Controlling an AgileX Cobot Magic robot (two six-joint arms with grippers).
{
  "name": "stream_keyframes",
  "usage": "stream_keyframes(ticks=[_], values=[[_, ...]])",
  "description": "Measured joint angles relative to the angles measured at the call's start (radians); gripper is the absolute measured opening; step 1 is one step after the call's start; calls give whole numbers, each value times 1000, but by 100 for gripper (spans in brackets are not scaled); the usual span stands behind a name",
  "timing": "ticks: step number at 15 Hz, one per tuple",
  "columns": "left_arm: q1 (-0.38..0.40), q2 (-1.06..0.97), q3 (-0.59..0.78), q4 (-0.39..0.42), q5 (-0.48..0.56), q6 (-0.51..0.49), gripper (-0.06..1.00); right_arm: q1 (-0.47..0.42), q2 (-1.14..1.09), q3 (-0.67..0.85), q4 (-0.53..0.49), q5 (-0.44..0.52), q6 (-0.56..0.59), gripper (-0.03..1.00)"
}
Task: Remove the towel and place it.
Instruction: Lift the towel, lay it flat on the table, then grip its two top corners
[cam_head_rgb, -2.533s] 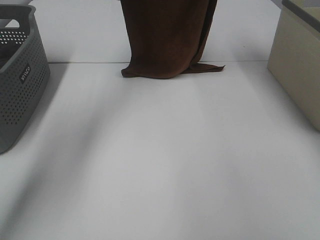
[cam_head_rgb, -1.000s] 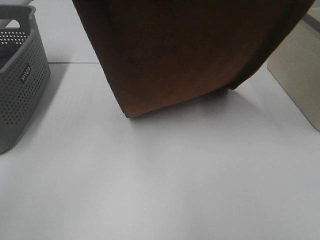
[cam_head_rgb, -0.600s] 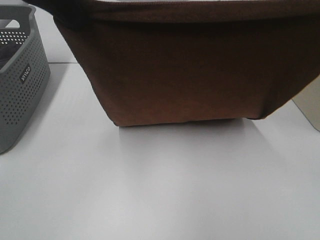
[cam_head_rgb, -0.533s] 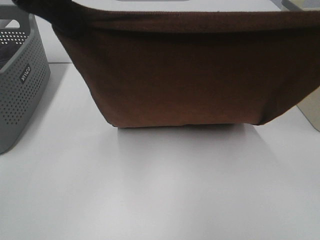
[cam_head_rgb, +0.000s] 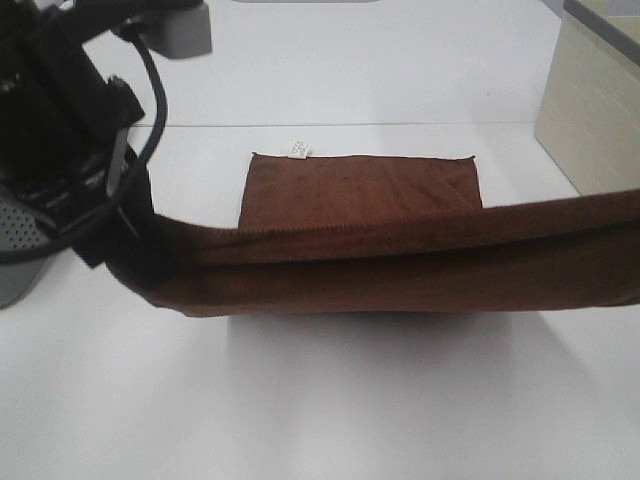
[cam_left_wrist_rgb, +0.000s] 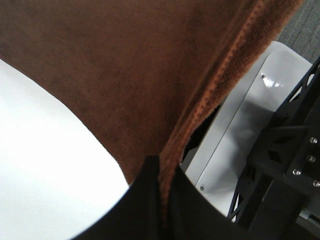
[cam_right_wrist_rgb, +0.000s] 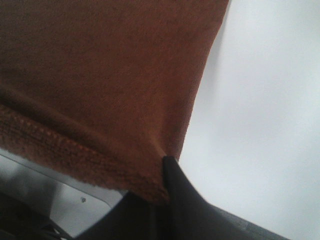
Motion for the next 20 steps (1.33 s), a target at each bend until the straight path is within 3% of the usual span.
stream_keyframes(ticks=[3, 8, 12, 20], values=[[-51, 0, 70, 7, 1, -38, 0, 0, -16, 112, 60, 3, -9, 1], [-123, 53, 158, -53, 8, -40, 0, -1, -17, 244, 116, 5, -20, 1], [-187, 237, 160, -102, 7, -41, 0, -1, 97, 308, 160, 5, -48, 1], [-187, 280, 160, -132, 7, -48, 0, -1, 323, 309, 201, 3, -101, 1]])
